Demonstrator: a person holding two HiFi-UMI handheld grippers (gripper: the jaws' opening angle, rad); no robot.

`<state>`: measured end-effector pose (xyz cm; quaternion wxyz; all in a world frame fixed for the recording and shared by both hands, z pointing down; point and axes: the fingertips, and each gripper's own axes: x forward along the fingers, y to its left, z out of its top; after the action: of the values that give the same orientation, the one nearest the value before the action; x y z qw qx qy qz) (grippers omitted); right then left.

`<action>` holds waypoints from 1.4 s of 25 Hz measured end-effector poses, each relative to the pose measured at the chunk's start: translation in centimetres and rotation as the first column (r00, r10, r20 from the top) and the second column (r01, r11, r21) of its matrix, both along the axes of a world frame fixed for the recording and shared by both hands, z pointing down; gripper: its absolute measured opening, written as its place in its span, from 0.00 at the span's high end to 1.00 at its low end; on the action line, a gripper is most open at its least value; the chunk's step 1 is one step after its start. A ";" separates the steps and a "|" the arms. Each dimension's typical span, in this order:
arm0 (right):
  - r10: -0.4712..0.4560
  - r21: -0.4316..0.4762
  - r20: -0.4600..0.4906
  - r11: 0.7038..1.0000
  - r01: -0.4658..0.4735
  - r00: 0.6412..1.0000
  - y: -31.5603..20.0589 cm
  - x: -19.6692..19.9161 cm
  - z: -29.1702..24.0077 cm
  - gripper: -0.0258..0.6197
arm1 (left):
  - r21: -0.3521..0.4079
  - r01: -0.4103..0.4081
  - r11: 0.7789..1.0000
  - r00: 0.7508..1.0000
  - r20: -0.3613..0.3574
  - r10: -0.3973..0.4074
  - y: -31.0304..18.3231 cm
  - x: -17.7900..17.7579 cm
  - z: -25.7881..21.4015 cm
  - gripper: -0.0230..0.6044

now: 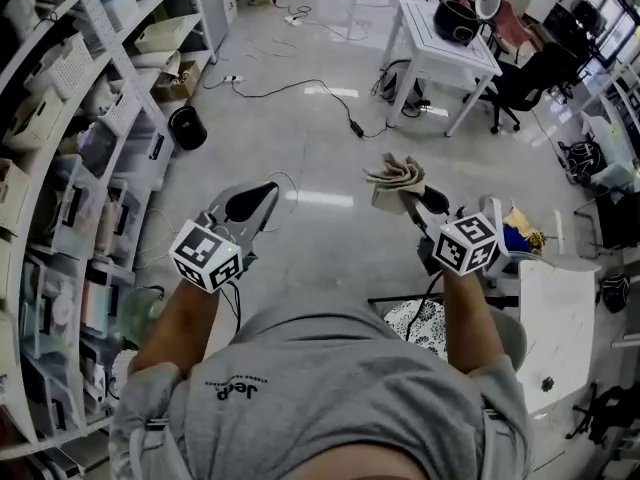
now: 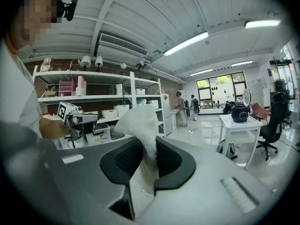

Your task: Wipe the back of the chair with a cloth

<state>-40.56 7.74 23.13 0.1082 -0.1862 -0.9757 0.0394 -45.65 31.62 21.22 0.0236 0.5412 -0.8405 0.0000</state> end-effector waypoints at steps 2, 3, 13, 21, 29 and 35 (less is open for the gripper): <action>-0.028 0.000 0.001 1.000 0.028 1.000 2.0 -1.1 -0.3 0.86 | 0.008 0.019 1.000 1.000 -0.006 -0.019 1.9 -0.7 -0.2 0.87; -0.039 0.000 -0.001 0.999 0.039 0.999 2.9 -1.5 -0.4 0.86 | 0.014 0.027 1.000 1.000 -0.009 -0.027 2.7 -1.0 -0.3 0.87; -0.054 -0.014 -0.012 0.998 0.054 0.998 5.2 -2.2 -0.5 0.86 | 0.035 0.026 0.999 1.000 -0.002 -0.026 5.0 -1.7 -0.8 0.87; -0.061 0.005 -0.009 0.998 0.061 0.998 5.2 -1.9 -1.4 0.86 | 0.039 0.005 0.999 1.000 -0.003 -0.005 4.5 -1.4 -1.1 0.87; -0.054 0.060 -0.010 0.997 0.055 0.998 5.1 -1.6 -1.3 0.86 | 0.040 -0.005 0.999 1.000 -0.002 0.005 4.2 -1.1 -1.3 0.87; -0.067 0.073 0.003 0.995 0.066 0.998 5.4 -1.5 -1.8 0.86 | 0.048 -0.001 0.999 1.000 -0.003 0.002 4.4 -1.1 -1.6 0.87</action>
<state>-42.06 13.18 21.36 0.1138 -0.2146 -0.9701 -0.0002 -46.74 36.03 19.60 0.0118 0.5423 -0.8398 -0.0209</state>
